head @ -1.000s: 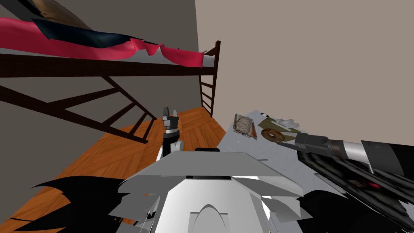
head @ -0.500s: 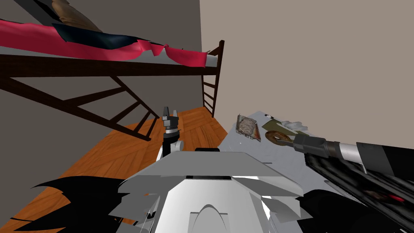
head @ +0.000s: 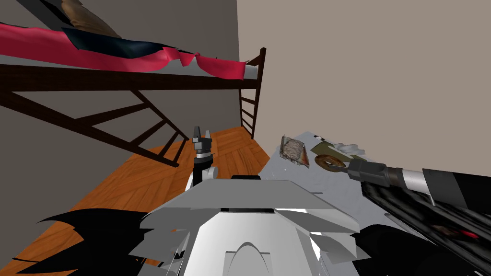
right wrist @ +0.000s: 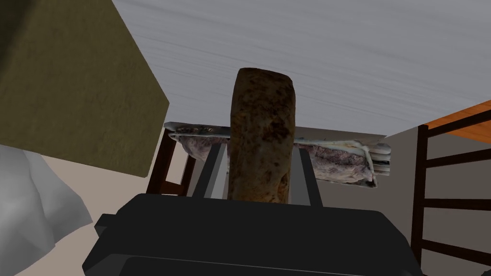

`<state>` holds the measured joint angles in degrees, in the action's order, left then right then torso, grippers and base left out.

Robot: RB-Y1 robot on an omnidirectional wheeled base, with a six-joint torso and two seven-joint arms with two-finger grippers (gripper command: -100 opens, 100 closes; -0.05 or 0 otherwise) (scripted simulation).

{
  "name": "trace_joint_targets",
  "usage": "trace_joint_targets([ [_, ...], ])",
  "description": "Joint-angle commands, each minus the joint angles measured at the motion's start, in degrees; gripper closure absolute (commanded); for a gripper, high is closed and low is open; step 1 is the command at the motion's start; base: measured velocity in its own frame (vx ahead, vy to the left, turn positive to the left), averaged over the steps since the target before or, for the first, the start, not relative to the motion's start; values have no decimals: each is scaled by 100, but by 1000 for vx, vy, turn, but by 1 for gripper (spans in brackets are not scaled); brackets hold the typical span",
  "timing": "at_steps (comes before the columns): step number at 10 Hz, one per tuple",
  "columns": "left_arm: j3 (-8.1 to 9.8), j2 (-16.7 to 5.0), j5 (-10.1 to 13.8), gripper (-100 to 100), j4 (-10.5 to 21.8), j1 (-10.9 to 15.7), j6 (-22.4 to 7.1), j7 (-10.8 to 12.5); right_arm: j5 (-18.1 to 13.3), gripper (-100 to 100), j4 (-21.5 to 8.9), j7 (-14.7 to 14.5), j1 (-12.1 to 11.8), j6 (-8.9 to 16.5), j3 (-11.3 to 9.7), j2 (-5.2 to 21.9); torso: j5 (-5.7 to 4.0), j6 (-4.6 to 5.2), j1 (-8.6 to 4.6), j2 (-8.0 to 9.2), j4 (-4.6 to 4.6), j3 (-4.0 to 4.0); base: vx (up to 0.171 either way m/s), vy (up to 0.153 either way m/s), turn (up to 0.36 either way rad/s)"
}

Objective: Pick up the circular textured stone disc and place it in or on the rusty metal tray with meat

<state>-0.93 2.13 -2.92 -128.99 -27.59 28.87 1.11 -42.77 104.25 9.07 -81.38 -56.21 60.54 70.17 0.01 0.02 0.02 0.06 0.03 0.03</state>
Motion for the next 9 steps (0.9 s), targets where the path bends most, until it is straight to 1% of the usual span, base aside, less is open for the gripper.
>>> trace_joint_targets([
  [1, 0, 0, 0, 0, 0, 0, 0, 0, 18, 100, 75, 27, -69, -96, 181, -14, 0, 0, 0, 0, 0, 0, 2, -24, -167],
  [2, 1, 0, 0, 0, 0, -1, 0, 0, 30, 100, 104, 46, -100, -146, 264, -15, 2, 9, -7, 4, 2, 3, -1, -39, -175],
  [3, 1, 0, 0, 0, 0, 0, 0, 0, 25, 100, 62, 26, -66, -104, 191, 5, -1, 8, -13, 9, 3, 6, -2, -16, -29],
  [4, 0, 0, 0, 0, 0, 0, 0, 0, 26, 0, 63, 27, -70, -117, 202, 2, -3, 1, -9, 6, 1, 4, 0, 0, 0],
  [5, 0, 0, 0, 0, 0, 0, 0, 0, 124, 100, 58, 27, -124, 39, 397, -41, -1, 1, -4, 3, 1, 2, -4, 5, -170],
  [9, 0, 0, 0, 0, 0, 0, 0, 0, 277, 100, 84, 44, -216, 262, 722, -88, 11, 6, 20, 13, 11, 12, -4, 30, -117],
])
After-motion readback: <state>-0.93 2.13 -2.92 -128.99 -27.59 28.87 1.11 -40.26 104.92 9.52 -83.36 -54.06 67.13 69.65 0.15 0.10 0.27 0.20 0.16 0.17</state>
